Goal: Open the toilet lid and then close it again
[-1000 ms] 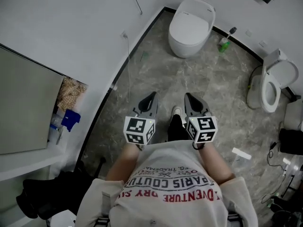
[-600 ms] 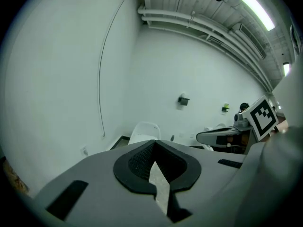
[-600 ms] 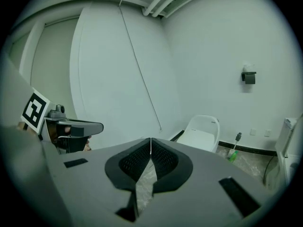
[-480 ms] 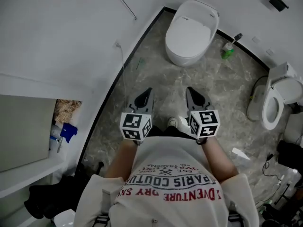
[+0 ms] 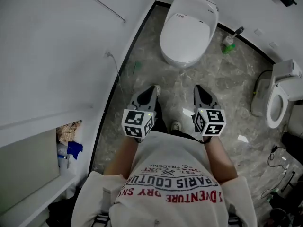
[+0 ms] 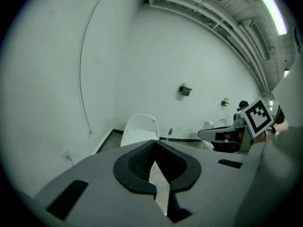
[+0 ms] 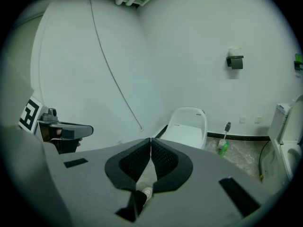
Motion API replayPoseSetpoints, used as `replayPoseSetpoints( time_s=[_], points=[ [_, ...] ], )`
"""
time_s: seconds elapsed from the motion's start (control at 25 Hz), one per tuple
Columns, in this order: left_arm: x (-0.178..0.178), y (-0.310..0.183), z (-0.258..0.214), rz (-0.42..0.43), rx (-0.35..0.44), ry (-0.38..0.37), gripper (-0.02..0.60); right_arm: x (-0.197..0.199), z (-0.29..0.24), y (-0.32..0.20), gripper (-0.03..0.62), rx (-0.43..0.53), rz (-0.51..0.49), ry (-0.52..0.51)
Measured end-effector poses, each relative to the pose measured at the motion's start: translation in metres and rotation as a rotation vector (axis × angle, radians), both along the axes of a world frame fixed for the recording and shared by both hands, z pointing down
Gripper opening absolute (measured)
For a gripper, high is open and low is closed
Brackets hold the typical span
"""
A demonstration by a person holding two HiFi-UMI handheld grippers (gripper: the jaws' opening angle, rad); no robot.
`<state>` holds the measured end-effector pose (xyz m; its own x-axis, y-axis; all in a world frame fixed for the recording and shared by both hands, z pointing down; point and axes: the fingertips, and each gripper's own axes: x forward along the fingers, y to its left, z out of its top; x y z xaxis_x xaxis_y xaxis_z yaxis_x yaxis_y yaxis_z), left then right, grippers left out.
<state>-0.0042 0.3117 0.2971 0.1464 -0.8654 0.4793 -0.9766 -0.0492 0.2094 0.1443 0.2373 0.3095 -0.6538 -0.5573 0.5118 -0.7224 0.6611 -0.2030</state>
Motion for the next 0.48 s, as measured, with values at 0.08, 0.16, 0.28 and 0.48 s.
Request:
replayPoseSetpoints(
  time_s=[0.08,0.16,0.28,0.48],
  points=[
    [-0.014,-0.037,0.011,0.060,-0.018,0.006,0.006,-0.014,0.009,-0.030,0.014,-0.006,0.043,0.020],
    [-0.029,-0.076,0.023,0.130,-0.040,0.001,0.006,-0.030,0.018,-0.061,0.014,-0.014,0.082,0.043],
    [-0.049,-0.128,0.046,0.260,-0.080,-0.017,0.006,-0.056,0.038,-0.098,0.014,-0.040,0.132,0.083],
    [-0.083,-0.190,0.091,0.444,-0.149,-0.034,0.006,-0.102,0.075,-0.144,0.014,-0.065,0.156,0.139]
  ],
)
